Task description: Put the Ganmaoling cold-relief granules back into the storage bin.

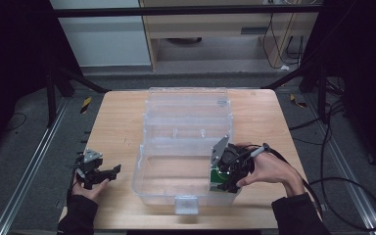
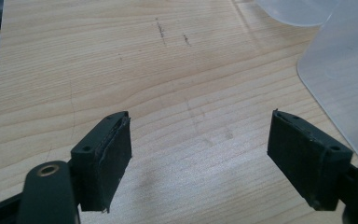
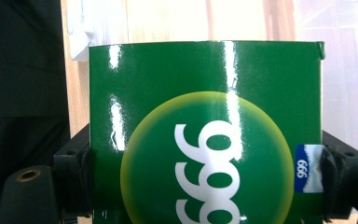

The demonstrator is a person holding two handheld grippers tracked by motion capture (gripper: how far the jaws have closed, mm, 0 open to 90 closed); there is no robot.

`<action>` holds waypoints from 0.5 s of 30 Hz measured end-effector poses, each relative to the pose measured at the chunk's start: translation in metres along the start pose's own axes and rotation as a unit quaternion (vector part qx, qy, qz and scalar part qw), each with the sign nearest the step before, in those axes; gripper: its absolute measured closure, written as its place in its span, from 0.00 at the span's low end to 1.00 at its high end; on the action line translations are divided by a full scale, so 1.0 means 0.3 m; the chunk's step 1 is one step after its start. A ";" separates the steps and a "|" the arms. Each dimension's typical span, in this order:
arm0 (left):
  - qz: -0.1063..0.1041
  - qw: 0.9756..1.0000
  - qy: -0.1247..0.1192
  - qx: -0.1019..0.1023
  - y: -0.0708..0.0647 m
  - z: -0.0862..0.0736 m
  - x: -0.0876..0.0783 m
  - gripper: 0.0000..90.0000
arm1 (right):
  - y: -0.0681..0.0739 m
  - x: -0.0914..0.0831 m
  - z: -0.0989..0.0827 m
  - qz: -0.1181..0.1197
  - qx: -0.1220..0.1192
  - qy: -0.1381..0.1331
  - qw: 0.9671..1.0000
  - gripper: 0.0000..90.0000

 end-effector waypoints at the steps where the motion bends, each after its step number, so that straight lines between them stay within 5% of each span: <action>1: 0.000 1.000 0.000 0.001 0.000 0.000 -0.001 0.24 | 0.001 0.000 0.000 -0.001 -0.001 0.001 1.000 0.18; 15: -0.001 1.000 0.000 0.000 -0.001 0.001 -0.001 0.24 | 0.006 0.012 0.005 -0.002 -0.001 0.001 1.000 0.18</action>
Point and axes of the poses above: each handheld gripper's, and its own axes: x roughly forward along the jaws, z roughly out of its top, y roughly to its left, the point moved 2 cm from there along x, roughly forward along the jaws
